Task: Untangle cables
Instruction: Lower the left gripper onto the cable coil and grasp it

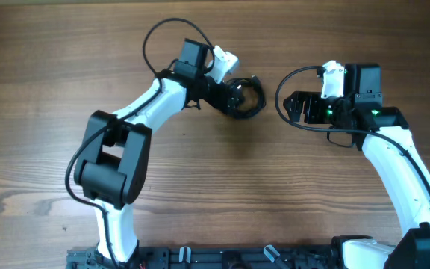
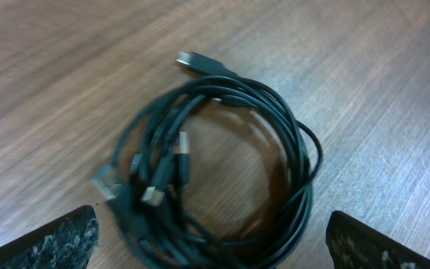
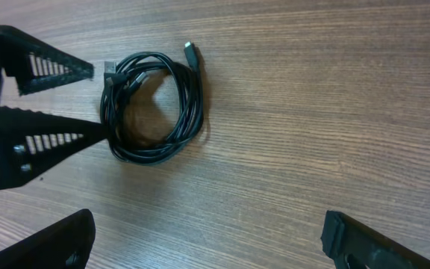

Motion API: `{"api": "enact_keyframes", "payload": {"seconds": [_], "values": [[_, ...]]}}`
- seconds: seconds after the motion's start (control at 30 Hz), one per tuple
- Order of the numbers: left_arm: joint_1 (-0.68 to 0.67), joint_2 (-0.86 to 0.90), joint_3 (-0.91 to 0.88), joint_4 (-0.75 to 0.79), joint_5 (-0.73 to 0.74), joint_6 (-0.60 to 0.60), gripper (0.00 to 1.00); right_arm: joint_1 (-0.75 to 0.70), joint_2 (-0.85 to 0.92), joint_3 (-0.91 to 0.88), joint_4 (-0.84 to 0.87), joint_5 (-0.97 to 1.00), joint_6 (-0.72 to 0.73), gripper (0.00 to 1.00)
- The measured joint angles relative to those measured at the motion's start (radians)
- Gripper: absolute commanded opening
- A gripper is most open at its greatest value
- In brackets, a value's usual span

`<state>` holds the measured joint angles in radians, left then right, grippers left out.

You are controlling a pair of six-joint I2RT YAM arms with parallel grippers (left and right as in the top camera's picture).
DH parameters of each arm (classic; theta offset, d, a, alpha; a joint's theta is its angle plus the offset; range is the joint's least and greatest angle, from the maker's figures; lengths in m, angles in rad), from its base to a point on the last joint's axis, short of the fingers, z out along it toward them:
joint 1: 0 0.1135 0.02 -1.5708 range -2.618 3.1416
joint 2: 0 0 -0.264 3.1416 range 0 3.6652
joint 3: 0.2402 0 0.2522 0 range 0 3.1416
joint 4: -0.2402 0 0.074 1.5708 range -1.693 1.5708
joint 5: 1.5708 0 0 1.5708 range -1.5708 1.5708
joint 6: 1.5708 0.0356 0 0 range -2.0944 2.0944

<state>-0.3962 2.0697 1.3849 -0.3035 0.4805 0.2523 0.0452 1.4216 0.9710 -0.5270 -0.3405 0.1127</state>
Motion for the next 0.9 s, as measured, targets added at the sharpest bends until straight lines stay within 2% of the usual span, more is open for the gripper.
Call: {"api": "enact_keyframes", "payload": {"seconds": [0.37, 0.43, 0.47, 0.6, 0.67, 0.7, 0.73, 0.8, 0.9], "values": [[-0.012, 0.038, 0.000, 0.008, -0.110, 0.025, 0.98, 0.000, 0.000, 0.000, -0.036, 0.074, 0.007, 1.00], [-0.013, 0.038, 0.000, 0.009, -0.118, 0.035, 0.90, 0.000, 0.000, 0.000, -0.047, 0.076, 0.007, 1.00], [-0.012, 0.038, 0.000, 0.011, -0.120, 0.037, 0.81, 0.000, 0.000, 0.000, -0.053, 0.076, 0.007, 1.00], [-0.013, 0.039, 0.000, 0.016, -0.128, 0.050, 0.61, 0.000, 0.000, 0.000, -0.061, 0.076, 0.007, 1.00], [-0.013, 0.039, 0.000, 0.016, -0.129, 0.056, 0.63, 0.000, 0.000, 0.000, -0.061, 0.076, 0.007, 0.99], [-0.013, 0.039, 0.000, 0.016, -0.129, 0.053, 0.75, 0.000, 0.000, 0.000, -0.061, 0.076, 0.007, 1.00], [-0.013, 0.039, 0.000, 0.015, -0.129, 0.053, 0.78, 0.000, 0.000, 0.000, -0.061, 0.076, 0.007, 1.00], [-0.013, 0.044, 0.000, 0.016, -0.132, 0.053, 0.66, 0.000, 0.000, 0.000, -0.061, 0.076, 0.008, 0.99], [-0.013, 0.078, 0.005, 0.024, -0.131, 0.056, 0.56, 0.000, 0.000, 0.000, -0.061, 0.075, 0.012, 1.00]]}}
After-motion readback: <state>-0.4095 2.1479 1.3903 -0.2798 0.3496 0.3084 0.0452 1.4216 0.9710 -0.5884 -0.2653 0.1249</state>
